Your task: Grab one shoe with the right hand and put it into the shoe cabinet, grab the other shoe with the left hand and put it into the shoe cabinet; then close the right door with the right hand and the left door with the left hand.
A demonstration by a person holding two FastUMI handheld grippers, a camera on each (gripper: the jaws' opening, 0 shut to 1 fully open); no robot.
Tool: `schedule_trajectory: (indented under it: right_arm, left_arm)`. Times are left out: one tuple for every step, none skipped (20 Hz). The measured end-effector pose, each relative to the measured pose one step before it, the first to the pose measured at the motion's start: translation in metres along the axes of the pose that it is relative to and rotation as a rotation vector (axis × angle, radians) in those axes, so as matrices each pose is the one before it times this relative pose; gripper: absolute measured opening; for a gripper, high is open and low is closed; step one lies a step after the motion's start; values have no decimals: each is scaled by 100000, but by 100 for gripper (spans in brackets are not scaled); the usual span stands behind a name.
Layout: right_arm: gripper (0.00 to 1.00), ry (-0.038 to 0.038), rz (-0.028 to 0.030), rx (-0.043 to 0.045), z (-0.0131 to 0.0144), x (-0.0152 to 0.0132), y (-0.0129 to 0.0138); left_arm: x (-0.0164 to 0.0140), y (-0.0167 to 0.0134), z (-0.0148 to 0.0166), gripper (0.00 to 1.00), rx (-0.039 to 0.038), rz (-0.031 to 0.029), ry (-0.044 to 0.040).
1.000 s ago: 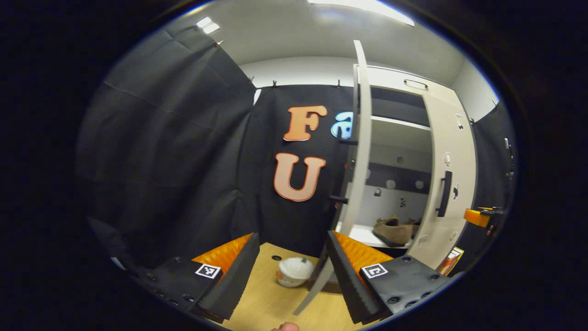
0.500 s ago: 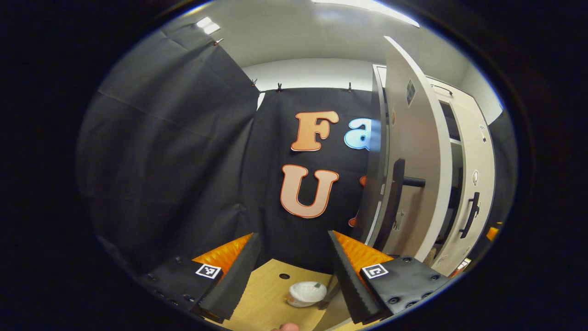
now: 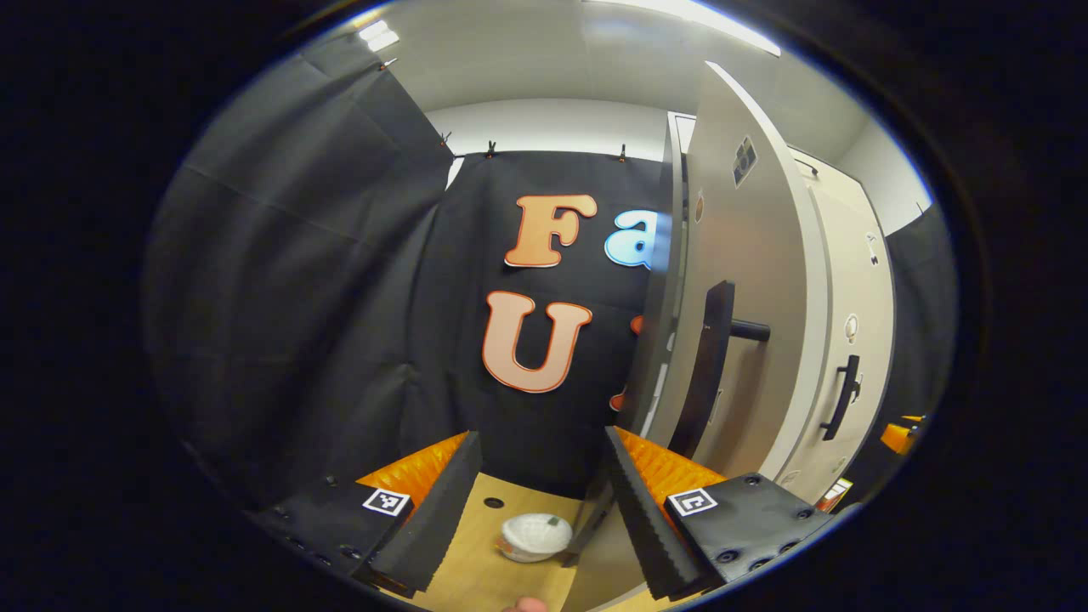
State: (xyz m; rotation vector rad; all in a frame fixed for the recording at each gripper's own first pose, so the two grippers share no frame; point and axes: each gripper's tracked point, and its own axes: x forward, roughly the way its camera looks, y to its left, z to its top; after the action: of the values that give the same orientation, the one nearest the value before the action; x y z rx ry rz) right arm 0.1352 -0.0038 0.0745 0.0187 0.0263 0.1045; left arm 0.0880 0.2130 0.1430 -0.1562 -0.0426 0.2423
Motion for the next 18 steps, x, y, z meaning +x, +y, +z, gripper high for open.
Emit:
schedule_trajectory:
  right_arm:
    - [92, 11, 515, 637, 41, 31, 151]
    - [92, 24, 449, 142, 2, 41, 80]
    - [92, 36, 228, -379, -22, -12, 62]
    - [92, 203, 138, -654, -9, -35, 13]
    - [92, -69, -17, -490, 28, -51, -32]
    - [92, -194, -150, -170, -9, -117, -46]
    - [92, -121, -221, 147, 5, -96, -100]
    - [92, 22, -253, 209, 12, -170, -85]
    - [92, 112, -367, 255, -57, -69, -134]
    - [92, 174, -355, 243, -93, -15, -145]
    - [92, 146, -457, 170, 14, -94, -171]
    - [92, 265, -553, 49, -50, -94, -192]
    - [92, 99, -420, -29, -3, -73, -213]
    - [92, -61, -691, -37, 61, -69, -160]
    - [92, -178, -486, -6, 13, -71, -177]
    - [92, 61, -459, -25, 66, -229, -175]
    - [92, -90, -456, -92, 20, -91, -228]
    - [92, -132, -503, -233, 131, -97, -219]
  left_arm:
    - [-233, -999, -269, 90, -575, -2230, 514]
    - [-227, -1148, -211, 99, 22, -2290, 290]
    - [-28, -1499, -241, 90, 537, -2669, 719]
    - [220, -1591, -391, 95, 885, -3001, 1079]
    - [264, -1697, -268, 95, 1360, -3463, 470]
    - [470, -1895, -52, 95, 1469, -3488, 267]
    - [556, -1636, -290, 95, 1572, -2721, 240]
    - [566, -1453, -260, 90, 1701, -3134, 13]
    - [426, -1389, -56, 90, 517, -2356, -267]
    - [362, -1006, 47, 91, 36, -1452, -35]
    - [423, -852, 62, 99, -28, -1965, -58]
    - [389, -936, 149, 99, -369, -1881, -376]
    - [352, -870, 177, 99, -519, -2202, -320]
    - [368, -729, 86, 99, -462, -1804, -320]
    - [312, -541, 83, 99, -431, -1527, -12]
    - [469, -682, -46, 91, -414, -1335, 321]
    - [352, -629, -28, 91, -382, -1646, 322]
    - [425, -662, -109, 99, -180, -1587, 506]
